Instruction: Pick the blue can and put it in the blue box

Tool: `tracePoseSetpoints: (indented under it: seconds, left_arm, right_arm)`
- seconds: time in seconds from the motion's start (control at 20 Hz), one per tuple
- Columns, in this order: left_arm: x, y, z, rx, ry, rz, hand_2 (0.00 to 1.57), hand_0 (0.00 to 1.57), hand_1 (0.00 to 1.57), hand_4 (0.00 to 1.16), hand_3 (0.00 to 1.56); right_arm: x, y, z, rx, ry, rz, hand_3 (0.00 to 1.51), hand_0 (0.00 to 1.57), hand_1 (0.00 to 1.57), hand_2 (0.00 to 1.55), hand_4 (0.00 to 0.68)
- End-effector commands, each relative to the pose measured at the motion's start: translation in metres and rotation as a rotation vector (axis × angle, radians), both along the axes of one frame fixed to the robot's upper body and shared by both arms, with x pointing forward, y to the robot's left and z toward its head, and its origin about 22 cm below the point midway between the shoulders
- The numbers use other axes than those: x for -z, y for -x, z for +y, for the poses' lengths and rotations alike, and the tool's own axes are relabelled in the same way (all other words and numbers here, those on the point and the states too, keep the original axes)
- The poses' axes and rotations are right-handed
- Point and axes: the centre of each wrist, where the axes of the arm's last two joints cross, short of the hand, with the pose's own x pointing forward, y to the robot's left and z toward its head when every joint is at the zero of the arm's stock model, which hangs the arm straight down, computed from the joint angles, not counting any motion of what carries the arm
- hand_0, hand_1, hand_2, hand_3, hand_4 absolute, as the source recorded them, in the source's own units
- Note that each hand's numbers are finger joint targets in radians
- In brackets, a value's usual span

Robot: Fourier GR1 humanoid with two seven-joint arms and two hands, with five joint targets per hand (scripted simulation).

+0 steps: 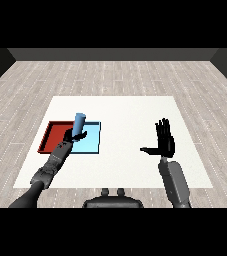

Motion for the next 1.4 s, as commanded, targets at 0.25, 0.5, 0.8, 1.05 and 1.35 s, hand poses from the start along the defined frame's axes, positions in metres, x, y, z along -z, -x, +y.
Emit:
tracePoseSetpoints:
  seconds: [0.25, 0.5, 0.8, 1.05, 1.35]
  left_arm:
    - [0.034, 0.024, -0.008, 0.005, -0.052, 0.238, 1.4, 1.5, 1.5, 0.85, 0.54]
    - [0.042, 0.03, -0.018, 0.01, -0.015, 0.286, 1.39, 1.45, 1.45, 0.52, 0.0]
    - [0.045, 0.034, -0.012, -0.024, -0.114, 0.236, 0.0, 0.0, 0.0, 0.0, 0.0]
    - [0.034, 0.021, -0.034, -0.162, -0.084, -0.036, 0.0, 0.0, 0.0, 0.0, 0.0]
    - [0.004, 0.005, -0.04, -0.034, 0.021, -0.522, 0.0, 0.0, 0.0, 0.0, 0.0]
  right_arm:
    - [0.005, 0.003, 0.005, -0.002, -0.019, 0.014, 0.0, 0.0, 0.0, 0.0, 0.0]
    - [0.017, 0.0, -0.012, 0.024, -0.01, 0.012, 0.0, 0.0, 0.0, 0.0, 0.0]
    - [0.011, 0.002, -0.02, -0.007, -0.047, -0.011, 0.0, 0.0, 0.0, 0.0, 0.0]
    - [0.014, -0.01, -0.009, -0.039, -0.036, -0.02, 0.0, 0.0, 0.0, 0.0, 0.0]
    - [0.006, -0.003, 0.004, -0.028, -0.073, -0.025, 0.0, 0.0, 0.0, 0.0, 0.0]
